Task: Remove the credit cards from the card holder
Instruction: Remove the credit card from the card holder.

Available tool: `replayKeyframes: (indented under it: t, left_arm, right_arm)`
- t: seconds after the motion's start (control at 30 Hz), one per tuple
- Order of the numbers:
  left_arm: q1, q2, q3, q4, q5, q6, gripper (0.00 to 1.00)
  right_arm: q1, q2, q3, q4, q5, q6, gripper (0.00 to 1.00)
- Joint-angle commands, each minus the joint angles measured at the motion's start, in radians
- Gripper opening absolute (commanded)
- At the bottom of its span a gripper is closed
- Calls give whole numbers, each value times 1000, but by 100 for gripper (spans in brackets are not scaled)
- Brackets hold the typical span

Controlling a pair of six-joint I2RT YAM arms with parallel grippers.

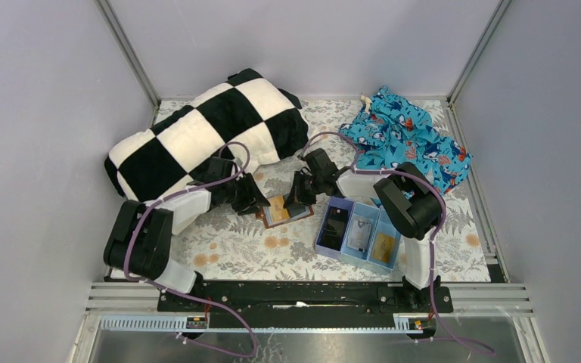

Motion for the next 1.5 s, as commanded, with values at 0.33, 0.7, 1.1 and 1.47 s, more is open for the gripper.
replayKeyframes:
  t: [0.33,0.7,1.1,1.47]
  left_arm:
    - [-82,-31,-77,315,51,-100,52]
    - [-83,59,-90,272,0,-80,51]
    - [-82,59,-88,166,-67,-47,51]
    - [-82,65,-81,166,-70,-42,51]
  right_arm:
    - [-16,-28,-5,3,-19,6,0]
    - [-16,-31,-14,-3,-10,9,0]
    - [-41,-115,-80,16,54,37,0]
    - [-51,-139,-92,-8,62,3,0]
